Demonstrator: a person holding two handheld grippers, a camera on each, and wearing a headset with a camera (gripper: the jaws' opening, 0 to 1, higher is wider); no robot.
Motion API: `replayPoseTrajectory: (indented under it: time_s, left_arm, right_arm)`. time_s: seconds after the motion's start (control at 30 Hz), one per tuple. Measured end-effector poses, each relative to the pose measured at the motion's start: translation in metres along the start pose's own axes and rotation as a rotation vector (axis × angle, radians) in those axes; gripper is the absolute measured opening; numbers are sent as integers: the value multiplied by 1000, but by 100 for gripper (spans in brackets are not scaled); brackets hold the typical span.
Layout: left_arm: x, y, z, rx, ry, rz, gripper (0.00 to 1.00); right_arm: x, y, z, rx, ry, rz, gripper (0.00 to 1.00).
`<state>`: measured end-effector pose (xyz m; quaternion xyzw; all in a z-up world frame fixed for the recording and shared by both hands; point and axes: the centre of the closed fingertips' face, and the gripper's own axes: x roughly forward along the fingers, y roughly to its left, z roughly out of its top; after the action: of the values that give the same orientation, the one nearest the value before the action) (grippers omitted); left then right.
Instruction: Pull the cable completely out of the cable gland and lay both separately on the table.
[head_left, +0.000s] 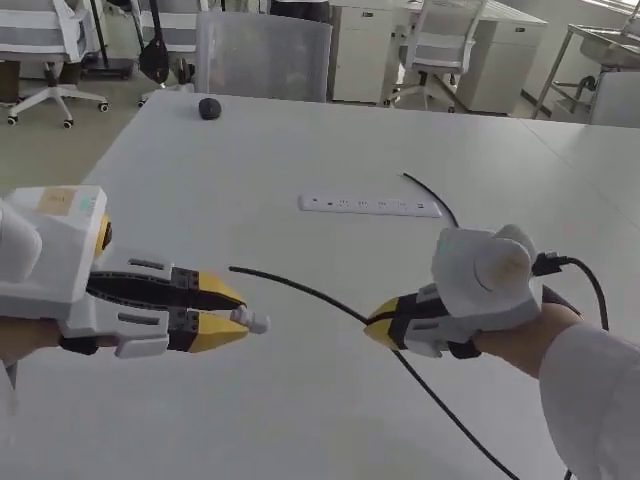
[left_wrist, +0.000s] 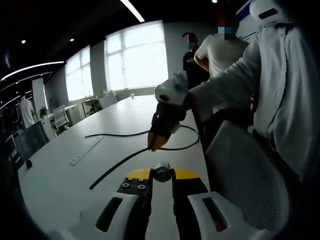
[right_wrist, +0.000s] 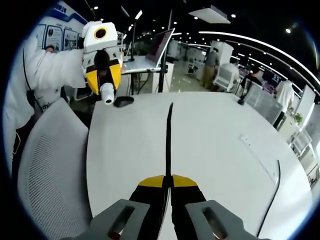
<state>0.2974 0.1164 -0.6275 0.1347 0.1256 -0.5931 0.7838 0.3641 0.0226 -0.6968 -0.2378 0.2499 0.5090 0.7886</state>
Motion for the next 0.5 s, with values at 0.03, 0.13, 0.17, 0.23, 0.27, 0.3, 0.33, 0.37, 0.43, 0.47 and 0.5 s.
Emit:
replayPoseTrajectory:
  time_s: [0.03,0.13,0.17,0.23,0.27,0.3,0.33,0.37,0.43,0.47,0.5]
  left_arm:
    - [0,0,0,-2,-2,1,15]
    - [1,1,-2,-8,-6,6,15]
    - [1,1,-3,-12,-8,6,15]
    - [3,1,-5,-17,-10,5,15]
    - [4,1,-6,-19,-9,4,15]
    - [4,1,-7,-24,-9,1,15]
    - [5,1,-7,-26,-10,2,15]
    - [5,1,-8,-27,-11,2,15]
    - [5,1,-8,-32,-16,2,15]
    - [5,2,-8,-36,-19,2,15]
    - [5,2,-8,-37,-19,2,15]
  right_arm:
    - [2,-2,4,7,-5,-5,0]
    - [8,-10,16,20,-17,-19,0]
    - [11,-14,20,24,-21,-28,0]
    - [14,-21,26,29,-30,-42,0]
    - [16,-25,31,43,-39,-47,0]
    - [18,-31,36,52,-45,-56,0]
    - [20,-35,40,59,-51,-60,0]
    - [22,-38,43,69,-57,-63,0]
    - [26,-47,49,87,-62,-76,0]
    - [29,-52,53,96,-65,-83,0]
    - [31,-56,55,104,-65,-91,0]
